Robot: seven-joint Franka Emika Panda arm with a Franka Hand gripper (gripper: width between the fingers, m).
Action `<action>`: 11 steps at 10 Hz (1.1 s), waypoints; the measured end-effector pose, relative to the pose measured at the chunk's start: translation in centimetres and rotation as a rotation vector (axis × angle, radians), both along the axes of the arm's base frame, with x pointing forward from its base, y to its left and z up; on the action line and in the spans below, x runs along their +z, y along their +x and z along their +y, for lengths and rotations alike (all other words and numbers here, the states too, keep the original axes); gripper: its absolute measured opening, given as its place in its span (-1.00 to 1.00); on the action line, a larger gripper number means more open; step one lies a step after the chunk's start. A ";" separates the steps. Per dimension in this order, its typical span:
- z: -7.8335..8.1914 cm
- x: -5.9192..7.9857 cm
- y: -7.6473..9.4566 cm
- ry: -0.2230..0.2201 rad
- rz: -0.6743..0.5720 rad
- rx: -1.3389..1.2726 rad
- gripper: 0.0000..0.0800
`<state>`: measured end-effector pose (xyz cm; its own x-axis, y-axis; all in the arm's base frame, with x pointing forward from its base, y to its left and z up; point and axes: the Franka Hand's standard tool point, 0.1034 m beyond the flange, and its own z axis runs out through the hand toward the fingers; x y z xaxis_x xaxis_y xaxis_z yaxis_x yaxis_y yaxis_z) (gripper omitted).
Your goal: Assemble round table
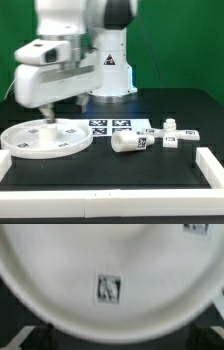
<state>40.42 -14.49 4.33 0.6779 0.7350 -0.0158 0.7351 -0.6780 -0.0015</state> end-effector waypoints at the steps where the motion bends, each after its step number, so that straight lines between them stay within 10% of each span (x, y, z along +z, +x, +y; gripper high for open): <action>1: -0.8 -1.1 -0.8 0.001 0.009 -0.008 0.63; 7: -1.6 -3.7 -1.5 0.008 0.038 -0.019 0.62; 11: -1.6 -3.7 -1.5 0.008 0.038 -0.019 0.01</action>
Offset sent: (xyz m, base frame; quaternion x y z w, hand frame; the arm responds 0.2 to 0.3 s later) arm 0.0048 -0.0003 -0.0197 -0.0044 0.0276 -0.0014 0.9996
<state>38.96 -16.13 0.66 0.6907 0.7222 -0.0360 0.7214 -0.6917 -0.0343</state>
